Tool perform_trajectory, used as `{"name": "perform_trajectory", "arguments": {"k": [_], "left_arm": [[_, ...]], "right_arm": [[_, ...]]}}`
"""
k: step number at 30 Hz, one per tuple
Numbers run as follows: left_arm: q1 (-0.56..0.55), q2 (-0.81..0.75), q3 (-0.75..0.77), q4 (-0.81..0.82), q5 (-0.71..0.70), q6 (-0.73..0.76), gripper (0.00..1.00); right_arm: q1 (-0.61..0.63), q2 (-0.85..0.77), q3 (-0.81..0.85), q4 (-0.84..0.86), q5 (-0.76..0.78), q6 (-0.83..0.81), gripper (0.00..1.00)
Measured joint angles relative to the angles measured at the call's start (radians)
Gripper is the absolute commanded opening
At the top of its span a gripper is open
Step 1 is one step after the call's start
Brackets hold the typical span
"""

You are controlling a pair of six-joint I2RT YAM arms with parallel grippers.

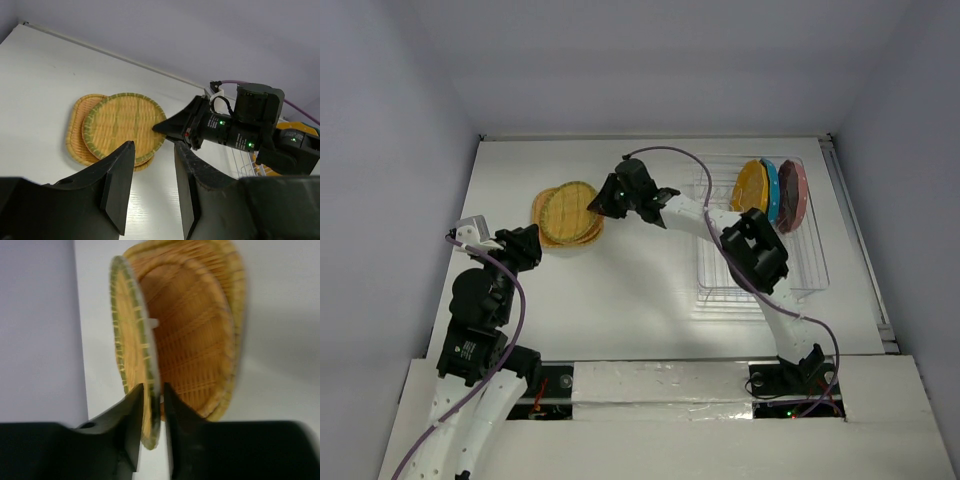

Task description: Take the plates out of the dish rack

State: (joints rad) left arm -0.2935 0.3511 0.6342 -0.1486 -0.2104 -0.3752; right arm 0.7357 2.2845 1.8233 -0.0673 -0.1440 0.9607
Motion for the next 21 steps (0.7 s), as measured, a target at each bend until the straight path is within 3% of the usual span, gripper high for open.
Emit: {"name": "perform_trajectory", "arguments": {"k": [2, 3, 4, 7, 9, 13, 15, 18, 19, 21], "left_arm": [[0.0, 0.0, 0.0, 0.0, 0.0, 0.0, 0.35], [0.0, 0.0, 0.0, 0.0, 0.0, 0.0, 0.35], [0.0, 0.0, 0.0, 0.0, 0.0, 0.0, 0.35], [0.0, 0.0, 0.0, 0.0, 0.0, 0.0, 0.35], [0.0, 0.0, 0.0, 0.0, 0.0, 0.0, 0.35], [0.0, 0.0, 0.0, 0.0, 0.0, 0.0, 0.35], [0.0, 0.0, 0.0, 0.0, 0.0, 0.0, 0.35], [0.0, 0.0, 0.0, 0.0, 0.0, 0.0, 0.35], [0.0, 0.0, 0.0, 0.0, 0.0, 0.0, 0.35], [0.0, 0.0, 0.0, 0.0, 0.0, 0.0, 0.35]], "right_arm": [[0.018, 0.0, -0.004, 0.032, -0.008, 0.02, 0.45], [0.026, 0.0, -0.006, 0.038, -0.012, 0.025, 0.6], [0.031, 0.0, -0.006, 0.041, -0.017, 0.031, 0.68], [0.035, 0.0, -0.006, 0.042, -0.034, 0.021, 0.84], [0.034, 0.0, -0.007, 0.032, -0.032, 0.004, 0.9], [0.031, -0.028, -0.033, -0.021, 0.006, -0.051, 0.89], [0.031, -0.056, -0.039, -0.076, 0.049, -0.093, 0.81], [0.03, -0.136, -0.058, -0.137, 0.138, -0.168, 0.28], [0.03, -0.179, -0.077, -0.158, 0.169, -0.198, 0.0], [0.029, -0.285, -0.119, -0.193, 0.24, -0.241, 0.0]]}}
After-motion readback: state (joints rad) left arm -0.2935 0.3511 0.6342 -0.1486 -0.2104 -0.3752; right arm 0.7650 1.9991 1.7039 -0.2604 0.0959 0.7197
